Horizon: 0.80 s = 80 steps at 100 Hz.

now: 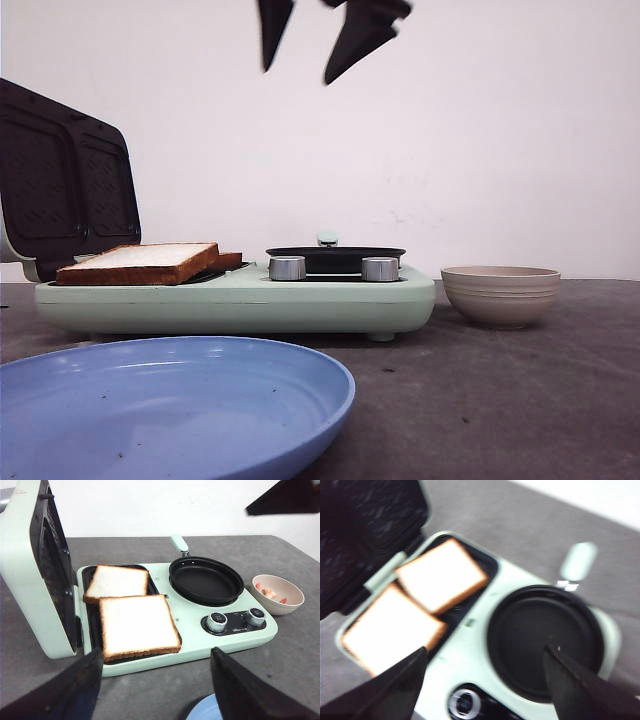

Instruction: Make breakfast with bread and shrimp

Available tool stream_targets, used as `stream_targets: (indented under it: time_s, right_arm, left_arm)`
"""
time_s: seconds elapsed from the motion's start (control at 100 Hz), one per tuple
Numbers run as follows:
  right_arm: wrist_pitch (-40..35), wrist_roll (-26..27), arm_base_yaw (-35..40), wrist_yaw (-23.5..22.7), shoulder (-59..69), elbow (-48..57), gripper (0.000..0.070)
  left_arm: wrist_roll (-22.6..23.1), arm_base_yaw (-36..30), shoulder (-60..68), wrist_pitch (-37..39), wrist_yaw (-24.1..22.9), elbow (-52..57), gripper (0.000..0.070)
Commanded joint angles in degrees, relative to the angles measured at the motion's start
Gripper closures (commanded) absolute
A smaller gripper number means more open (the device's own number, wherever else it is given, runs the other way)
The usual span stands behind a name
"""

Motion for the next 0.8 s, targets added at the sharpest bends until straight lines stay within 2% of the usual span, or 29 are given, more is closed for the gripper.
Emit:
stream_targets:
  time_s: [0.0, 0.26, 0.44, 0.62, 0.73, 0.79]
  right_arm:
    - [-0.39, -1.11, 0.0, 0.22, -0.63, 1.38, 0.0243]
    - [-1.22, -4.37, -0.57, 0.44, -5.99, 0.76, 0.0243]
    - [0.92, -4.52, -0.57, 0.44, -11.15, -3.58, 0.0243]
    - [8.07, -6.25, -0.57, -0.11, -20.04, -15.89, 0.0247]
    - [14.49, -6.23, -0.57, -2.01, -27.15, -26.36, 0.0298]
    - [16.76, -6.23, -0.57, -2.03, -30.91, -32.24, 0.0302]
  left_arm:
    - [0.96, -0.04, 0.15, 0.46, -0.33, 0.15, 0.035]
    - [0.94, -0.04, 0.15, 0.46, -0.33, 0.17, 0.0349]
    - [0.9, -0.04, 0.15, 0.44, -0.31, 0.17, 0.0348]
    - [0.92, -0.04, 0.15, 0.44, -0.31, 0.17, 0.0347]
    - [0.9, -0.04, 0.15, 0.46, -0.28, 0.17, 0.0347]
    - [0.92, -0.04, 0.15, 0.5, -0.28, 0.17, 0.0347]
